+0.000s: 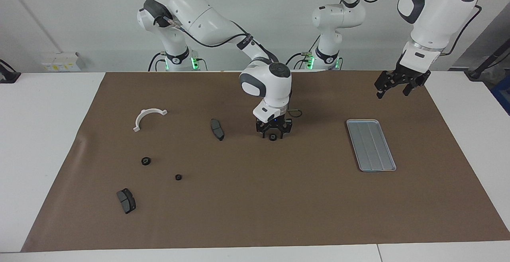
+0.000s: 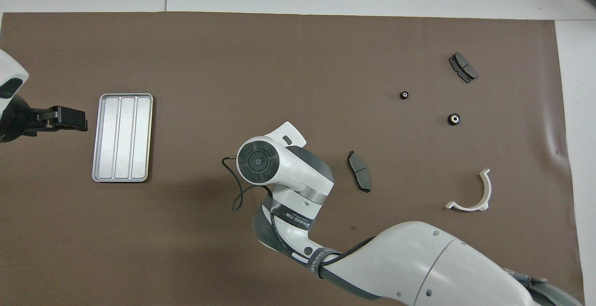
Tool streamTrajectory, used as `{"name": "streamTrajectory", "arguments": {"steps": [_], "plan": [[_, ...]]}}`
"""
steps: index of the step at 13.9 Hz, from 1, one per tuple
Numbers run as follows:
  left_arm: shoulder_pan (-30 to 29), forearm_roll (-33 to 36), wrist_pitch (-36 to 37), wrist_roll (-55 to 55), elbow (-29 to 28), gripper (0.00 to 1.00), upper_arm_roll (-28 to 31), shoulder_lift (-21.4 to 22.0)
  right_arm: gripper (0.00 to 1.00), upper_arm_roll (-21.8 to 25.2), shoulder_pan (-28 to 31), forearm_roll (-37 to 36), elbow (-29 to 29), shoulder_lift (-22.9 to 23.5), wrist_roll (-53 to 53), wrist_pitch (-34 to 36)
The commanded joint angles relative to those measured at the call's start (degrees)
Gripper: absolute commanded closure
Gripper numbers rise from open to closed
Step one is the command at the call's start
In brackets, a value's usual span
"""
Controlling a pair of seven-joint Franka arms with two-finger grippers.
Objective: Place bearing gear from tray to pile
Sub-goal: 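Grasp the third bearing at mid-table with the right gripper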
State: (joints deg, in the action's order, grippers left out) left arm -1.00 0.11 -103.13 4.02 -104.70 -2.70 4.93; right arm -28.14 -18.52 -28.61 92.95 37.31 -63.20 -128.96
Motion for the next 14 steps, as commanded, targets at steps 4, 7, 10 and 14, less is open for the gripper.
{"name": "streamTrajectory", "arguments": {"steps": [4,7,10,14], "plan": [[0.21,0.86,0.13,0.73,-0.86,0.0,0.24,0.79,0.39,-1.56,1.29,-1.1,1.09,0.05,0.27,-1.11],[0.21,0.86,0.13,0.73,-0.86,0.0,0.24,0.79,0.69,-1.56,1.38,-1.01,0.92,0.05,0.18,-1.29],[0.21,0.86,0.13,0.73,-0.86,0.0,0.24,0.79,1.0,-1.56,1.55,0.39,0.48,0.14,0.1,-1.38],[0.21,0.86,0.13,0.73,-0.86,0.0,0.24,0.79,1.0,-1.65,2.78,3.82,-1.01,-1.43,1.41,-0.42]]}}
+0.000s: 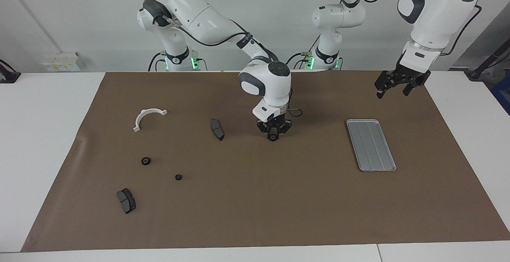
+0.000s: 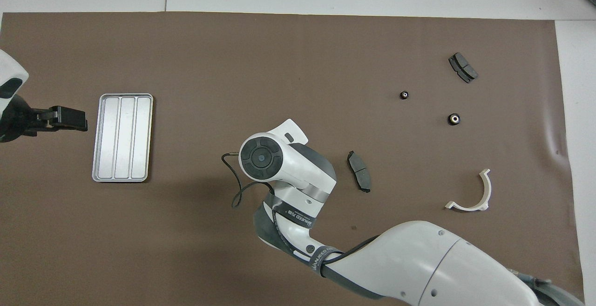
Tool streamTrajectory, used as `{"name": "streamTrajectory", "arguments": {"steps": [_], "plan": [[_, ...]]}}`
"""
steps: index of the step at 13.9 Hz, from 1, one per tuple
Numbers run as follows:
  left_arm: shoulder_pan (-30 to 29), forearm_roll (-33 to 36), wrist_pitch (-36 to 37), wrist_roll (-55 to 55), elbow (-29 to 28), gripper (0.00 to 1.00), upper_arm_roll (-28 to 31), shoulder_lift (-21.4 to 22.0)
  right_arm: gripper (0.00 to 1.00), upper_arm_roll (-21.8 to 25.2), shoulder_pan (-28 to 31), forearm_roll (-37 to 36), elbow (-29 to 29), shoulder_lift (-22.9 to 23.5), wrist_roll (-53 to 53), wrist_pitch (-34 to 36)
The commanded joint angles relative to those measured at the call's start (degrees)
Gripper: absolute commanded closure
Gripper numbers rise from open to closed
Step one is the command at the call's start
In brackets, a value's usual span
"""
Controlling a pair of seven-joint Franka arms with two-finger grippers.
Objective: Place bearing gear from tray to pile
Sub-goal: 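Grasp the third bearing at mid-table with the right gripper, then carry the third bearing beside the others and release it with the right gripper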
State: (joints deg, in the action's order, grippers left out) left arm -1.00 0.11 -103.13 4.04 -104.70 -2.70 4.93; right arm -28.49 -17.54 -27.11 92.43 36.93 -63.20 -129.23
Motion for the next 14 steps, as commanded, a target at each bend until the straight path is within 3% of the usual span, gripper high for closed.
{"name": "streamTrajectory", "arguments": {"steps": [1,4,6,10,14], "plan": [[0.21,0.86,0.12,0.71,-0.86,0.0,0.24,0.79,1.0,-1.22,2.59,3.71,-0.15,-3.33,1.32,0.46],[0.21,0.86,0.12,0.71,-0.86,0.0,0.24,0.79,1.0,-0.43,5.84,4.78,1.0,-10.28,1.76,5.46],[0.21,0.86,0.12,0.71,-0.86,0.0,0.24,0.79,1.0,2.9,6.82,5.57,1.79,-13.27,6.13,7.84],[0.21,0.86,0.12,0.71,-0.86,0.0,0.24,0.79,1.0,15.71,6.73,16.88,5.99,-18.72,23.87,7.76],[0.21,0.86,0.12,0.71,-0.86,0.0,0.24,0.79,1.0,25.48,6.73,22.62,15.65,-22.33,40.83,3.21]]}}
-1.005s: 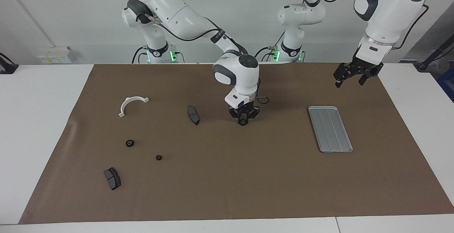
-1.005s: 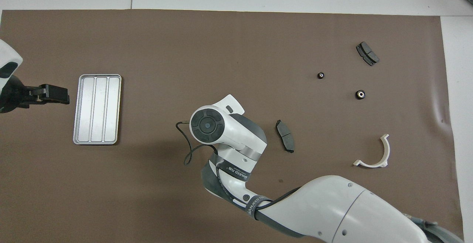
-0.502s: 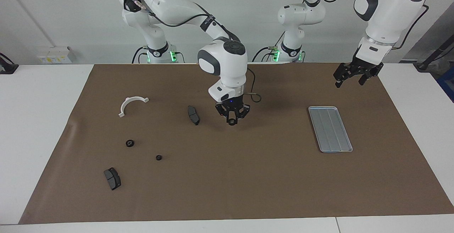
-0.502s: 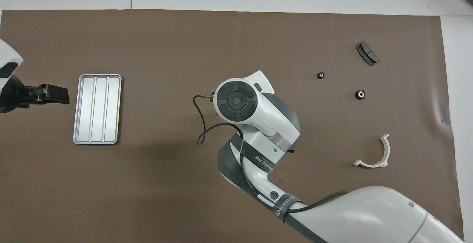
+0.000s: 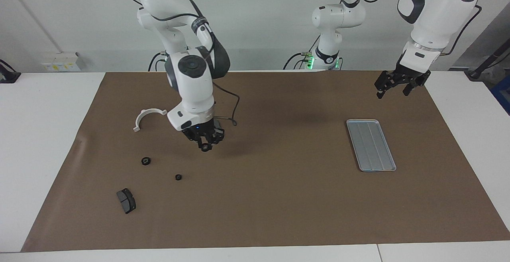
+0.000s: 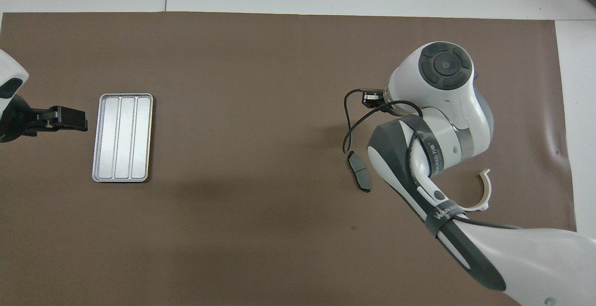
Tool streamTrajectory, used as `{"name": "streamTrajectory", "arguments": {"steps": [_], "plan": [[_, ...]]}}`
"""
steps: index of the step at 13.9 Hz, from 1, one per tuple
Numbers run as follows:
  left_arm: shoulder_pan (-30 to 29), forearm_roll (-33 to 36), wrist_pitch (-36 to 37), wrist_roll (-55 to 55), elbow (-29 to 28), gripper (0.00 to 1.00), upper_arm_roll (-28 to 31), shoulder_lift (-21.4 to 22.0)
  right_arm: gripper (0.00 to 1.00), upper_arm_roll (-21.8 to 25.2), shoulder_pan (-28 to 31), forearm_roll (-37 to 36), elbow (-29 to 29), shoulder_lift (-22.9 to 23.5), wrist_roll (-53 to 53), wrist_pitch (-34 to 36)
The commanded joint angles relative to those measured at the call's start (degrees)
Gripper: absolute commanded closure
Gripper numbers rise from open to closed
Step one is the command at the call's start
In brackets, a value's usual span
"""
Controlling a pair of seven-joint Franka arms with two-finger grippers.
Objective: Place bearing gear from tray to pile
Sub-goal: 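Carry the third bearing beside the others and release it with the right gripper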
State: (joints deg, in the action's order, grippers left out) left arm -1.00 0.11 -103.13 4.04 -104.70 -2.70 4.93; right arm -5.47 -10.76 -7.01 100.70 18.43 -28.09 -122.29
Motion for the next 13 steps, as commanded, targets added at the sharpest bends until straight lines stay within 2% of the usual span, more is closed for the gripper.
{"name": "streamTrajectory", "arguments": {"steps": [1,4,6,9,13], "plan": [[0.21,0.86,0.12,0.7,-0.86,0.0,0.24,0.79,1.0,3.96,-0.05,3.66,10.53,-4.88,9.25,-5.83],[0.21,0.86,0.12,0.7,-0.86,0.0,0.24,0.79,1.0,8.18,0.21,4.2,18.37,-7.26,15.59,-11.21],[0.21,0.86,0.12,0.7,-0.86,0.0,0.24,0.79,1.0,9.68,0.47,4.98,20.49,-8.05,18.41,-12.18],[0.21,0.86,0.12,0.7,-0.86,0.0,0.24,0.79,1.0,10.82,0.56,10.43,23.65,-9.46,23.42,-12.27],[0.21,0.86,0.12,0.7,-0.86,0.0,0.24,0.79,1.0,11.27,0.56,10.44,26.91,-10.43,24.49,-14.28]]}}
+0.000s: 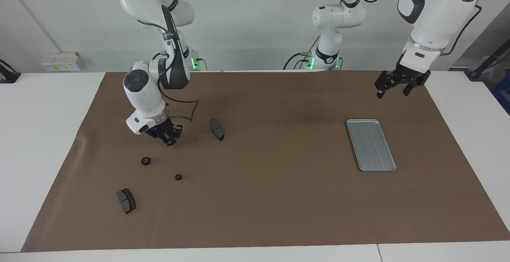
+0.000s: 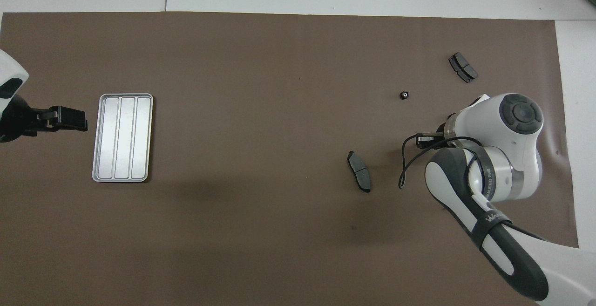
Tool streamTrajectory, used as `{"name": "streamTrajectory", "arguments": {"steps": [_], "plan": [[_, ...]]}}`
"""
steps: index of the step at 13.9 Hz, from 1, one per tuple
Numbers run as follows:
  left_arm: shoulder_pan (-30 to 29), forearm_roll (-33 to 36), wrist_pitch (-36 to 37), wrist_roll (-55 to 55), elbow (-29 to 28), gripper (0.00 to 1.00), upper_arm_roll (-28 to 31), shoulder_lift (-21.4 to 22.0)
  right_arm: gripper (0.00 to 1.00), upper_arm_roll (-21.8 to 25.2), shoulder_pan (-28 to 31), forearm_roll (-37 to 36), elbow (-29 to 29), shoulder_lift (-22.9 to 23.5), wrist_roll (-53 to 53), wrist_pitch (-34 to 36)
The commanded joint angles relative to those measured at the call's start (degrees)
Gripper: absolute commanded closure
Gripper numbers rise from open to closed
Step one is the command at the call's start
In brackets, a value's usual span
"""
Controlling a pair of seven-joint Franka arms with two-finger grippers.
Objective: Place bearing gear from tray to pile
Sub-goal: 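Carry the third bearing beside the others and release it with the right gripper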
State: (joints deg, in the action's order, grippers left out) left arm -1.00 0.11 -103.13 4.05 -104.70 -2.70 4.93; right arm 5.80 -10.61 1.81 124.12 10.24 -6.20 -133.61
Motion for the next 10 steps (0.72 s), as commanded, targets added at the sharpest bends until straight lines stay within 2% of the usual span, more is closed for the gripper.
{"name": "streamTrajectory", "arguments": {"steps": [1,2,3,4,7,10], "plan": [[0.21,0.86,0.12,0.7,-0.86,0.0,0.24,0.79,1.0,0.08,0.42,1.61,4.11,-2.15,3.46,-4.54],[0.21,0.86,0.12,0.7,-0.86,0.0,0.24,0.79,0.95,0.26,0.42,1.61,4.37,-2.06,4.25,-5.25],[0.21,0.86,0.12,0.7,-0.86,0.0,0.24,0.79,0.52,0.43,0.42,1.61,4.29,-1.97,4.26,-5.26],[0.21,0.86,0.12,0.7,-0.86,0.0,0.24,0.79,0.01,0.44,0.42,1.61,4.29,-1.89,3.83,-5.43],[0.21,0.86,0.12,0.7,-0.86,0.0,0.24,0.79,0.0,0.96,0.33,1.61,2.37,-1.45,3.12,-5.87],[0.21,0.86,0.12,0.7,-0.86,0.0,0.24,0.79,0.0,1.58,0.42,1.44,-3.16,-2.24,0.93,-1.85]]}}
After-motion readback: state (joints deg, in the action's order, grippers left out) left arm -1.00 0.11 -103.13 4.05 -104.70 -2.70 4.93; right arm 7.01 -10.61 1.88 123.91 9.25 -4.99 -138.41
